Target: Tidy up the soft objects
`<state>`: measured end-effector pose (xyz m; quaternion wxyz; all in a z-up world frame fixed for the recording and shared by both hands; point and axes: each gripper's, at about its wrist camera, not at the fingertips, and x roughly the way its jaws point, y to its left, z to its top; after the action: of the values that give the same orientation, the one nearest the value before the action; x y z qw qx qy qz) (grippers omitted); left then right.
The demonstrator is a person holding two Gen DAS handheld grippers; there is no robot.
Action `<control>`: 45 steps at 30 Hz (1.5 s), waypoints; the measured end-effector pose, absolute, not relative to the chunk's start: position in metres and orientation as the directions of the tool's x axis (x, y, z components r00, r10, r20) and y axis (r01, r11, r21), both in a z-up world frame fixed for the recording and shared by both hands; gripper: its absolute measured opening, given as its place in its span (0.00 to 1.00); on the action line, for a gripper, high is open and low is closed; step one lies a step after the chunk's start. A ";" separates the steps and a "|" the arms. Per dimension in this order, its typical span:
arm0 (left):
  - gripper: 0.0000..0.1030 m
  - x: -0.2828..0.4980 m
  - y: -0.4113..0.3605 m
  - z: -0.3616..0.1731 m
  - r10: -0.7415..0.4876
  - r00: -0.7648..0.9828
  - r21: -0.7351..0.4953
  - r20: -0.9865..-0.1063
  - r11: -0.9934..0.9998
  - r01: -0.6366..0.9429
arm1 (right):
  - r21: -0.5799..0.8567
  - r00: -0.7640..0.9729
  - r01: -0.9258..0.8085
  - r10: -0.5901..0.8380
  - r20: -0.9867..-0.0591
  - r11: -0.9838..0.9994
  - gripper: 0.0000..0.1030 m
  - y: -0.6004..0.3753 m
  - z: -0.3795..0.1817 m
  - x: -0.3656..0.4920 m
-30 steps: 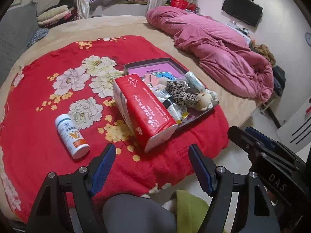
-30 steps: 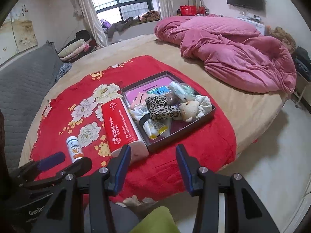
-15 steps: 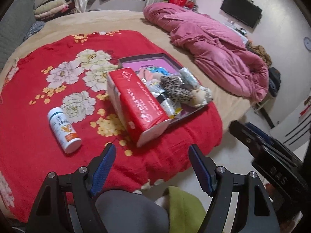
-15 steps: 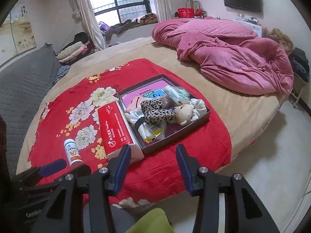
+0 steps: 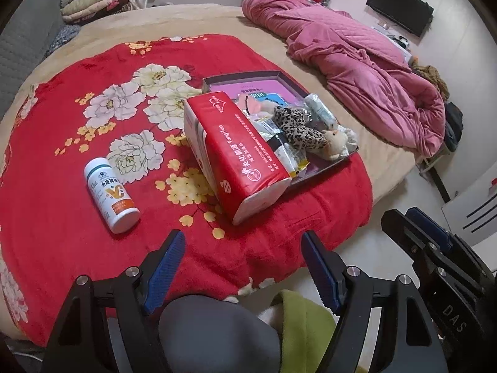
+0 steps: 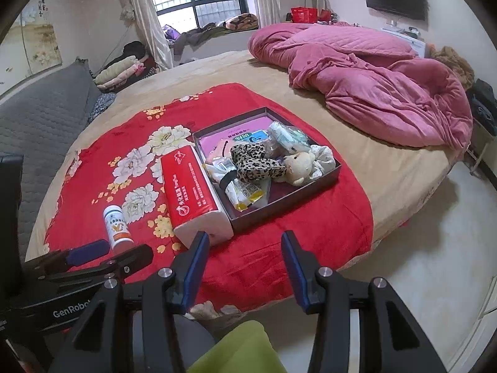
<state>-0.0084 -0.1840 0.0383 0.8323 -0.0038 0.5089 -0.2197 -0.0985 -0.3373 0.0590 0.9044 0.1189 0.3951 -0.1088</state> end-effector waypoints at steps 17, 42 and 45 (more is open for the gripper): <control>0.76 -0.004 -0.180 0.039 -0.321 0.409 -0.183 -0.854 0.922 0.341 | 0.126 0.669 0.277 -0.097 -0.737 0.953 0.46 -0.338 0.062 -0.098; 0.76 -0.007 -0.185 0.039 -0.325 0.407 -0.173 -0.854 0.914 0.368 | 0.115 0.678 0.261 -0.098 -0.728 0.958 0.46 -0.335 0.060 -0.102; 0.76 -0.008 -0.184 0.040 -0.323 0.409 -0.171 -0.853 0.915 0.366 | 0.112 0.677 0.254 -0.094 -0.730 0.961 0.46 -0.332 0.059 -0.102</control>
<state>-0.0078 -0.1838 0.0398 0.8390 0.0215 0.5033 -0.2055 -0.1019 -0.3323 0.0593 0.9099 0.1026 0.3904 -0.0957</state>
